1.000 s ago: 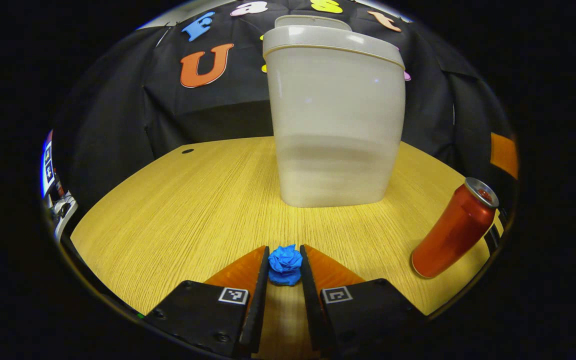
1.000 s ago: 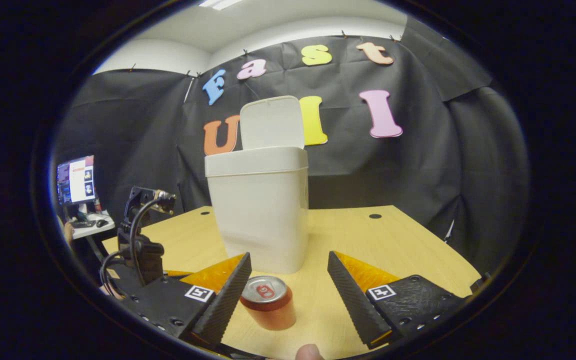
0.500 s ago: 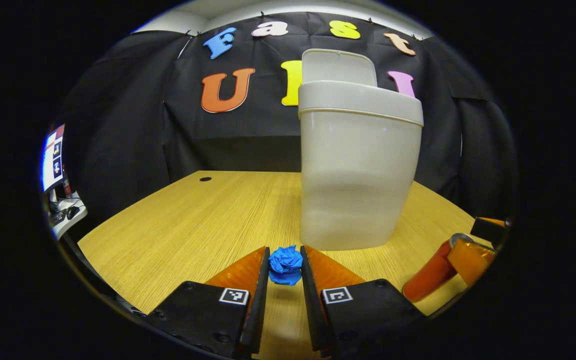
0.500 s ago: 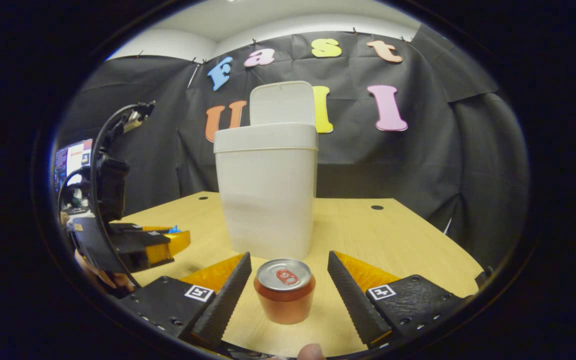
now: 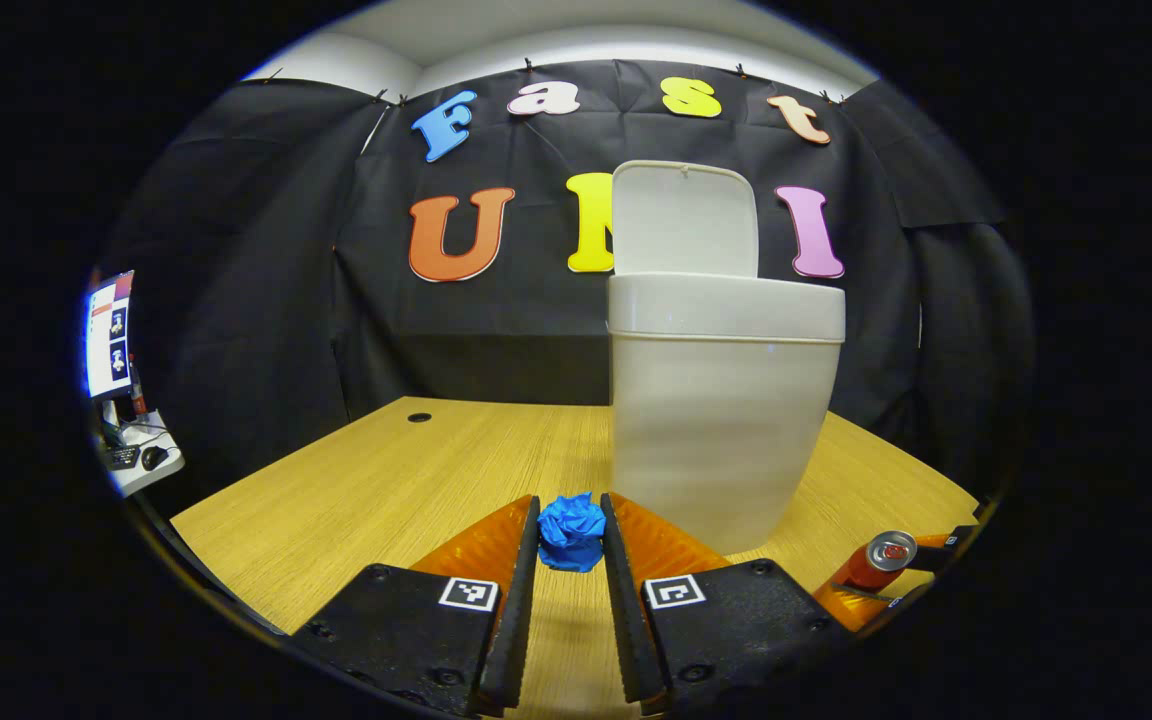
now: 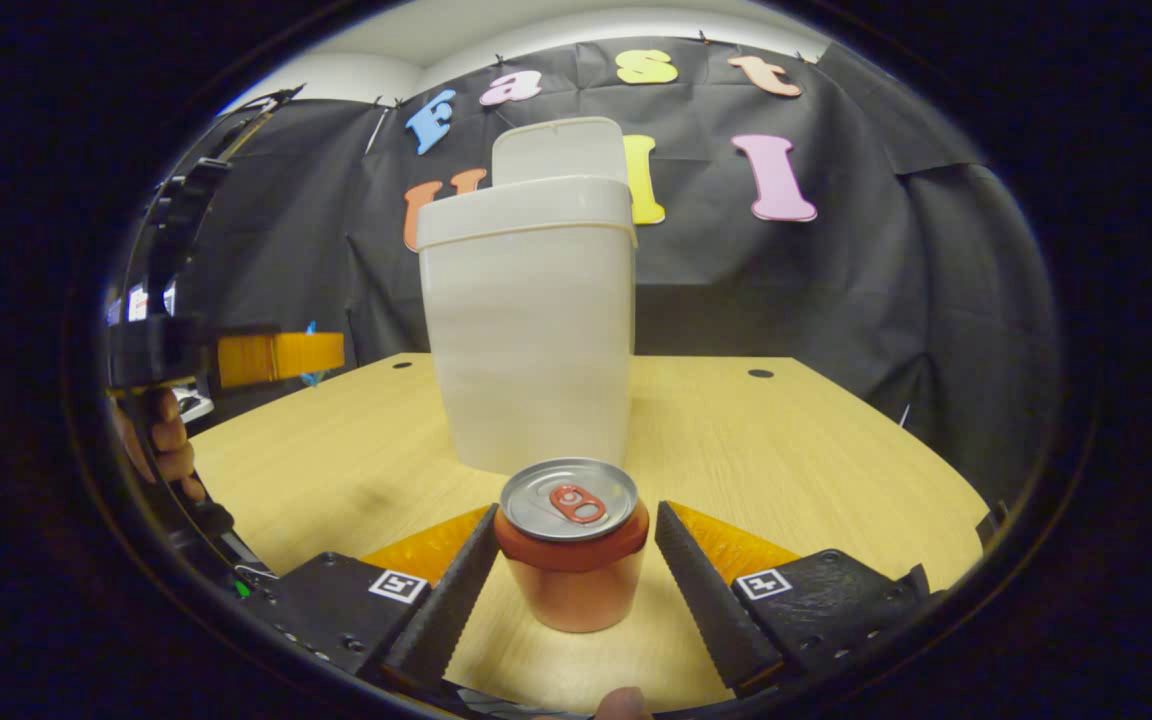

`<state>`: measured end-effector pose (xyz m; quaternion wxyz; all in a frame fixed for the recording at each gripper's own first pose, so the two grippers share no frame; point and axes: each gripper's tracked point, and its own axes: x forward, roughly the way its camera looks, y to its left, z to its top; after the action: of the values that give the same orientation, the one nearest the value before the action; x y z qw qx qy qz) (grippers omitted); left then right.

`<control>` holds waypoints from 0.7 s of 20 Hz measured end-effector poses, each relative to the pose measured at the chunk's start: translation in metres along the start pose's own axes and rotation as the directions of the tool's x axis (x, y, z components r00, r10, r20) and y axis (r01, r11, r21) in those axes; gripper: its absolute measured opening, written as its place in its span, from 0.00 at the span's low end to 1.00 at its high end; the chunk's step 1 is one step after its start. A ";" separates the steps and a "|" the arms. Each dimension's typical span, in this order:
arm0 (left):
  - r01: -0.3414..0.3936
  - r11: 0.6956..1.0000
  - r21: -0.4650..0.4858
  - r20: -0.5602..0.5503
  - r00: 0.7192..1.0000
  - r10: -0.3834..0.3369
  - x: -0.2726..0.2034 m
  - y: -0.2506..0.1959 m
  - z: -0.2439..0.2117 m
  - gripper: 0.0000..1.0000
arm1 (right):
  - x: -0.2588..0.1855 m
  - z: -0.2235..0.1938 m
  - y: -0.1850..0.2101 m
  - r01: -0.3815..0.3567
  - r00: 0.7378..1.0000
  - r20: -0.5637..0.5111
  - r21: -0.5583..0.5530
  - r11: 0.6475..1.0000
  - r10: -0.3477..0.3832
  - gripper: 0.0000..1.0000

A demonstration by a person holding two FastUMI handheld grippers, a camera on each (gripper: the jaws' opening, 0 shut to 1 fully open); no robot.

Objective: Press the lid of the desktop garbage bin to open it, pick up the crumpled paper on the desktop and throw it into the bin, then pick up the pop can on the desktop and drop it into the bin, and finally close the garbage bin lid.

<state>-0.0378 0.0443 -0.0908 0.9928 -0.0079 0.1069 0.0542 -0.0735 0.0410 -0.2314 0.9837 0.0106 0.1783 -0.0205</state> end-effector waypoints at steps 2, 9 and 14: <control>-0.010 1.000 -0.001 0.036 0.999 0.010 0.000 0.004 0.015 0.39 | 0.003 -0.009 -0.002 0.001 1.000 -0.025 -0.001 1.000 -0.001 0.96; 0.003 1.000 0.011 0.117 0.993 -0.004 0.005 -0.006 0.059 0.39 | 0.013 -0.039 -0.002 0.000 0.994 -0.107 -0.019 1.000 -0.002 0.96; 0.048 0.999 0.002 0.150 0.987 -0.048 0.009 -0.021 0.081 0.39 | 0.017 -0.046 -0.005 0.001 0.992 -0.127 -0.003 1.000 -0.002 0.96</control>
<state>-0.0094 0.0265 -0.0135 0.9990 -0.0074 0.0315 0.0307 -0.0736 0.0370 -0.2803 0.9704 0.0103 0.2404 -0.0204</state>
